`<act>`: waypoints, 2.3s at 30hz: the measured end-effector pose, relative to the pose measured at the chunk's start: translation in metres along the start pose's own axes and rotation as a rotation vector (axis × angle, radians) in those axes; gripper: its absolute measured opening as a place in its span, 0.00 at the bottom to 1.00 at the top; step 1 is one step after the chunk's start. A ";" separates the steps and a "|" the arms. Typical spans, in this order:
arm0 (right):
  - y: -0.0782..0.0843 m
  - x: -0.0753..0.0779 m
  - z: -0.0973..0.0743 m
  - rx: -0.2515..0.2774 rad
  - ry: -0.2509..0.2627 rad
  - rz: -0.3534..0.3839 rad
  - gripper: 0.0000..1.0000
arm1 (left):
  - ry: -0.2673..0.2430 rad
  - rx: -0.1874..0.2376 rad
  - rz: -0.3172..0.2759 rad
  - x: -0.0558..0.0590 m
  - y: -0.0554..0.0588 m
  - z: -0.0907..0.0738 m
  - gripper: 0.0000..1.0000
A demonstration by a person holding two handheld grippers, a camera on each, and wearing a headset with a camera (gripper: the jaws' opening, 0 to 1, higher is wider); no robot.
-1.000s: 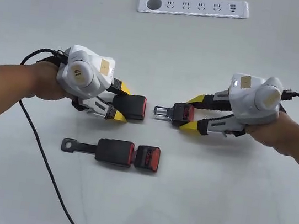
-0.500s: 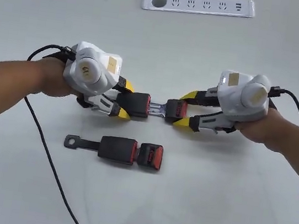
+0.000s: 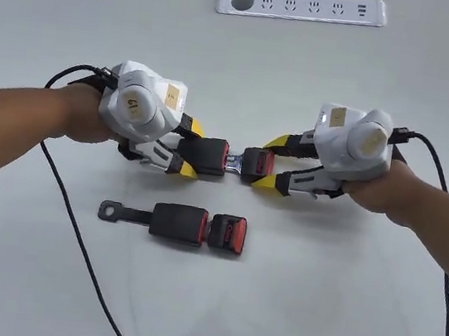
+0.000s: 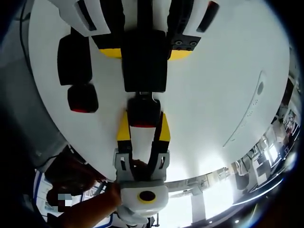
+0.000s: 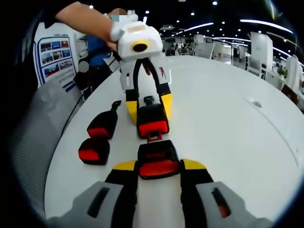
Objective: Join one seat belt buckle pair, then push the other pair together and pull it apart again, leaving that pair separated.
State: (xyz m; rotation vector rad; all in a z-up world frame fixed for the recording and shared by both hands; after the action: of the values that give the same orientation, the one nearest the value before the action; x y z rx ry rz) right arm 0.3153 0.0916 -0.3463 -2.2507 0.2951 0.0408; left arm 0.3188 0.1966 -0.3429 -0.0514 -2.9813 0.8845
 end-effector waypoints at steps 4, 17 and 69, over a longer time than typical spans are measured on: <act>-0.001 0.002 0.000 0.000 0.000 0.008 0.34 | 0.001 0.002 0.004 0.000 0.000 0.000 0.34; -0.005 0.002 0.004 -0.001 0.001 0.011 0.33 | 0.011 -0.017 0.017 0.001 -0.001 0.001 0.34; -0.011 -0.001 0.019 -0.047 0.043 0.026 0.34 | 0.012 -0.034 0.012 0.001 -0.002 0.002 0.35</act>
State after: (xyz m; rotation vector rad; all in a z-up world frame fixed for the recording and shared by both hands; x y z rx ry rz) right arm 0.3186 0.1127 -0.3498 -2.2966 0.3505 0.0133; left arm 0.3181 0.1943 -0.3435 -0.0750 -2.9881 0.8323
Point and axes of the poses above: the centre of the closed fingertips' face, and the gripper's own axes: z roughly forward along the fingers, x roughly to its right, y roughly out of its underside, the point moved 3 cm from there along -z, roughly backward along the fingers, and after that the axes turned 2 degrees about -x, right-handed, at the moved point
